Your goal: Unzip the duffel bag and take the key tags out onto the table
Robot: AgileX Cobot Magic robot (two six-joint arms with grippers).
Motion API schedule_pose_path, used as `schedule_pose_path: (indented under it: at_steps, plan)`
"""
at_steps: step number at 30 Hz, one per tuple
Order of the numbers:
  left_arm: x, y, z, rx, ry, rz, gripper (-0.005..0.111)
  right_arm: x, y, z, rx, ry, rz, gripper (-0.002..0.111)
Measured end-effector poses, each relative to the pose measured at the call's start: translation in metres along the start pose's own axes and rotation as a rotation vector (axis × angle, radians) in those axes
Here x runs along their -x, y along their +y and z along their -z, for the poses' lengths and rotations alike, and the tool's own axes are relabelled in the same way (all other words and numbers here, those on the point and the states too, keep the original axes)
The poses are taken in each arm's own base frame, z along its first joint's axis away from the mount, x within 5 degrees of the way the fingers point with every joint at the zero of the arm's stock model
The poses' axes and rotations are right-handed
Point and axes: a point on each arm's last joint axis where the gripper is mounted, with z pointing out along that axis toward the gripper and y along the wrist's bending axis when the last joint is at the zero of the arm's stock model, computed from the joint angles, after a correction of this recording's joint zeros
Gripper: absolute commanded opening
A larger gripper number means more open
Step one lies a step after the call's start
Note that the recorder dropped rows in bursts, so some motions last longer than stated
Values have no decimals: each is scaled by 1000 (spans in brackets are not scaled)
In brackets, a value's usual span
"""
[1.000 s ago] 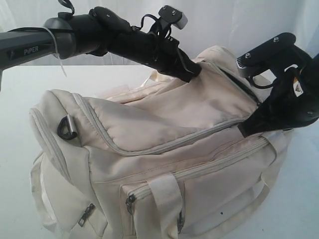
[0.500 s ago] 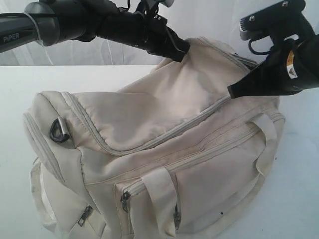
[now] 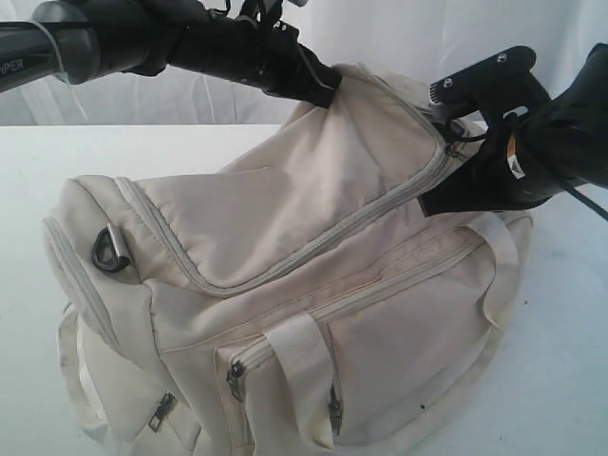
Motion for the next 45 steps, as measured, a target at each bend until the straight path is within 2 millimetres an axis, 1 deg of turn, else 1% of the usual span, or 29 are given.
schedule_pose_path:
  at_steps: [5,11,14,16,17,20,25,28,29,30,31,32,35,36,39,40,42,43,44,45]
  plan:
    - [-1,0,1,-9,5,6,0,-4,7,0,77,43,-40,0]
    - [-1,0,1,-17,12,1,0,-9,22,3,239,103,-47,0]
    - [-3,2,2,-16,20,-4,0,-7,24,14,308,87,-63,0]
    - [-3,2,2,-17,23,-6,0,-6,22,26,338,67,-66,0]
    - [-3,2,2,-19,24,-6,0,-6,22,29,342,69,-65,0]
    - [-4,2,2,-26,26,-4,0,-9,23,30,358,93,-66,0]
    - [-4,0,2,-39,34,-5,0,-16,36,31,497,109,-72,0]
    - [-4,0,2,-41,35,-5,0,-15,36,31,501,88,-53,2]
    - [-4,0,2,-41,35,-3,0,-15,35,30,489,72,-38,6]
    - [-4,0,2,-41,35,-3,0,-15,35,29,485,65,-33,19]
    - [-4,1,2,-36,33,-3,0,-15,35,29,486,69,-30,27]
    - [-4,2,3,-29,32,0,0,-15,35,29,487,73,-26,46]
    - [-4,3,3,-25,31,1,0,-14,34,32,488,80,-14,75]
    - [-4,3,3,-25,31,1,0,-13,33,34,484,75,-6,78]
    - [-4,3,3,-27,32,1,1,-6,24,47,446,22,26,76]
    - [-5,3,3,-29,32,1,5,-4,20,52,423,1,34,74]
    - [-6,3,4,-39,49,-12,23,8,5,74,354,-73,14,70]
    - [-7,3,4,-41,59,-23,44,12,-1,82,327,-97,9,70]
    - [-10,3,5,-46,87,-38,53,18,-13,94,266,-130,2,70]
    - [-11,4,5,-46,97,-39,73,20,-19,97,230,-139,1,70]
